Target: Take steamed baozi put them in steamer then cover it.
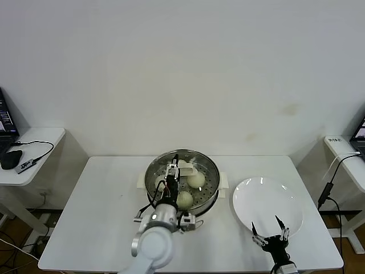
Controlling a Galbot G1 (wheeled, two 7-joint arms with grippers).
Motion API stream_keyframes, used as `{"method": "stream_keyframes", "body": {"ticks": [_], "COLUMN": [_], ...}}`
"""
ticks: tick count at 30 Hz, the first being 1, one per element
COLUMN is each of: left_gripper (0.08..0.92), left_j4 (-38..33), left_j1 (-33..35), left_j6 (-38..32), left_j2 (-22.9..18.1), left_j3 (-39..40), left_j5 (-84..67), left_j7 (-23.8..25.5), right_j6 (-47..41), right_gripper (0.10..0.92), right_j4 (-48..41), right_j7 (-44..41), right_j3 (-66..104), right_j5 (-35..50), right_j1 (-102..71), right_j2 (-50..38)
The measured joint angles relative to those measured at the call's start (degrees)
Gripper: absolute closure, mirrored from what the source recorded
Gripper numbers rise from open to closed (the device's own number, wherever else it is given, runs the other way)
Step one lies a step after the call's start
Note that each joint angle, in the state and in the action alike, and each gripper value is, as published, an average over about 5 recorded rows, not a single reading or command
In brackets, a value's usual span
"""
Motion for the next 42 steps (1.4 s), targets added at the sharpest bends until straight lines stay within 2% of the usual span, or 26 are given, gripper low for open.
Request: {"method": "stream_keyframes", "body": {"ticks": [5, 8, 12, 16, 22, 30, 42], "left_gripper": [0.193, 0.179, 0.177, 0.177, 0.177, 0.177, 0.177], "left_j4": [-5.96, -9.26, -11.06, -10.67, -8.67, -5.80, -4.58], "left_j1": [5.92, 10.65, 17.11, 22.88, 30.07, 37.04, 42.40], "left_j6": [-2.31, -5.35, -13.04, -20.88, -27.70, -34.38, -39.08], "left_j2": [2.63, 4.11, 5.15, 5.90, 6.42, 6.16, 5.31], "left_j3": [-1.90, -4.48, -10.88, -18.27, -25.67, -31.67, -35.77], "left_j5": [-4.90, -10.77, -22.93, -37.93, -60.71, -82.00, -93.58], "left_j7": [-3.63, -7.00, -12.13, -17.08, -22.19, -24.50, -23.49], "right_j6": [0.07, 0.23, 0.42, 0.13, -0.80, -1.42, -2.02], "right_gripper": [0.203, 0.203, 0.203, 0.203, 0.203, 0.203, 0.203], "right_j4": [-0.36, -0.36, 0.12, 1.48, 3.27, 4.93, 6.84], "right_j7": [0.00, 0.04, 0.24, 0.45, 1.11, 1.36, 0.75], "right_j3": [0.33, 0.41, 0.18, -0.39, -2.10, -3.94, -5.65], "right_j5": [0.43, 0.84, 1.76, 3.38, 6.94, 11.47, 14.31], "right_j1": [0.08, -0.03, -0.53, -1.34, -3.26, -6.98, -8.95], "right_j2": [-0.19, -0.40, -0.81, -1.42, -3.51, -7.43, -9.21]}}
